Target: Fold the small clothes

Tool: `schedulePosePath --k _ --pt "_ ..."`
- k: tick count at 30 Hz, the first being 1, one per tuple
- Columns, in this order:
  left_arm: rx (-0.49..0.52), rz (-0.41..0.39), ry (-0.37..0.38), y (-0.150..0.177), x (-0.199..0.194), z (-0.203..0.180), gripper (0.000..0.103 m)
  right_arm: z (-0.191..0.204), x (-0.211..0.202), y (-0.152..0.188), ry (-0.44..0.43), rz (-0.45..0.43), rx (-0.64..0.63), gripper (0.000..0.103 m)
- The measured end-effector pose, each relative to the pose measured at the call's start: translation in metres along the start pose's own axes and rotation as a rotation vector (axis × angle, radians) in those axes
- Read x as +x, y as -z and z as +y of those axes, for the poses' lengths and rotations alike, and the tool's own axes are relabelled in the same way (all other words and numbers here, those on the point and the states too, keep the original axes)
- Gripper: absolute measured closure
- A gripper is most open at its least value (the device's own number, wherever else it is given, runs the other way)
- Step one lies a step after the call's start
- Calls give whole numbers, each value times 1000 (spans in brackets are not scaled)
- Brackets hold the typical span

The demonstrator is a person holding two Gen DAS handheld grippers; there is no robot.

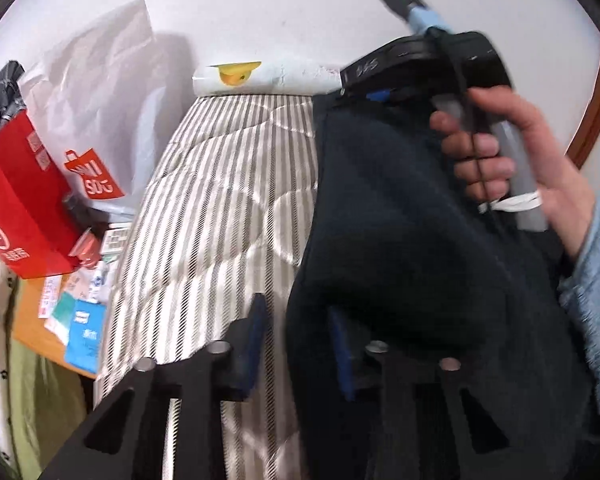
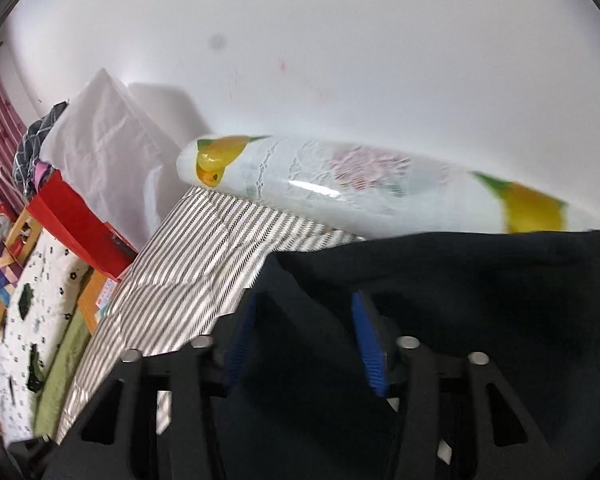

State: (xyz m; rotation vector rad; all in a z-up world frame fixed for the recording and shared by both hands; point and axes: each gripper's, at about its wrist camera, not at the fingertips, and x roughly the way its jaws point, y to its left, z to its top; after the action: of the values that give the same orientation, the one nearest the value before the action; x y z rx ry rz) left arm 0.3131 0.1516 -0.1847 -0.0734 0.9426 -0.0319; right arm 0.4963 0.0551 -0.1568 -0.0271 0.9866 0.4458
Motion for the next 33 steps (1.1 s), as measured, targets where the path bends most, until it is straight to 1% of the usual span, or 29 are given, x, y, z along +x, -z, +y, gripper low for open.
schedulePosePath --k 1,2,4,6,9,11,12,15,16,18,20,21,24,26,28,29,30,31,33 --pt "-10 13 40 -2 3 1 93 1 8 -2 -25 15 1 95" --pt "-14 14 43 -2 3 2 93 2 13 -5 -47 21 -1 95" --pt "-14 7 33 -1 1 5 93 8 16 -11 -52 -14 -16 95" --pt "-28 16 45 0 1 11 93 16 18 -17 -81 -42 -39 96" --pt "-60 30 66 1 3 17 93 26 37 -16 -52 -23 -61 96" --pt "-52 27 52 0 2 14 93 30 41 -14 -31 -37 -77 95" --pt "-44 24 43 0 2 13 91 31 37 -14 -28 -40 -77 94" --pt "-18 16 4 2 -2 9 89 30 29 -14 -11 -26 -70 88" --pt "-13 17 -5 2 -4 8 88 30 22 -12 -15 -24 -69 86" --pt "-11 21 -28 4 -7 7 75 27 4 -4 1 -21 -78 84" --pt "-32 28 -26 7 -12 9 66 18 -23 12 38 -32 -88 81" --pt "-45 29 -17 8 -14 11 62 11 -41 25 68 -36 -93 79" --pt "-70 26 0 14 -24 11 60 -15 -86 66 154 -35 -94 74" --pt "-73 20 4 18 -33 8 60 -47 -120 97 225 -26 -79 71" --pt "-73 9 10 24 -44 5 56 -75 -152 128 288 -17 -52 64" --pt "-76 6 13 26 -48 4 47 -92 -169 146 334 -14 -26 61" --pt "-82 2 19 29 -52 3 41 -103 -180 158 365 -13 -9 59" --pt "-97 -4 38 33 -58 2 41 -121 -196 180 402 -16 22 58" --pt "-109 -3 56 37 -65 -2 41 -156 -217 214 412 5 87 58"
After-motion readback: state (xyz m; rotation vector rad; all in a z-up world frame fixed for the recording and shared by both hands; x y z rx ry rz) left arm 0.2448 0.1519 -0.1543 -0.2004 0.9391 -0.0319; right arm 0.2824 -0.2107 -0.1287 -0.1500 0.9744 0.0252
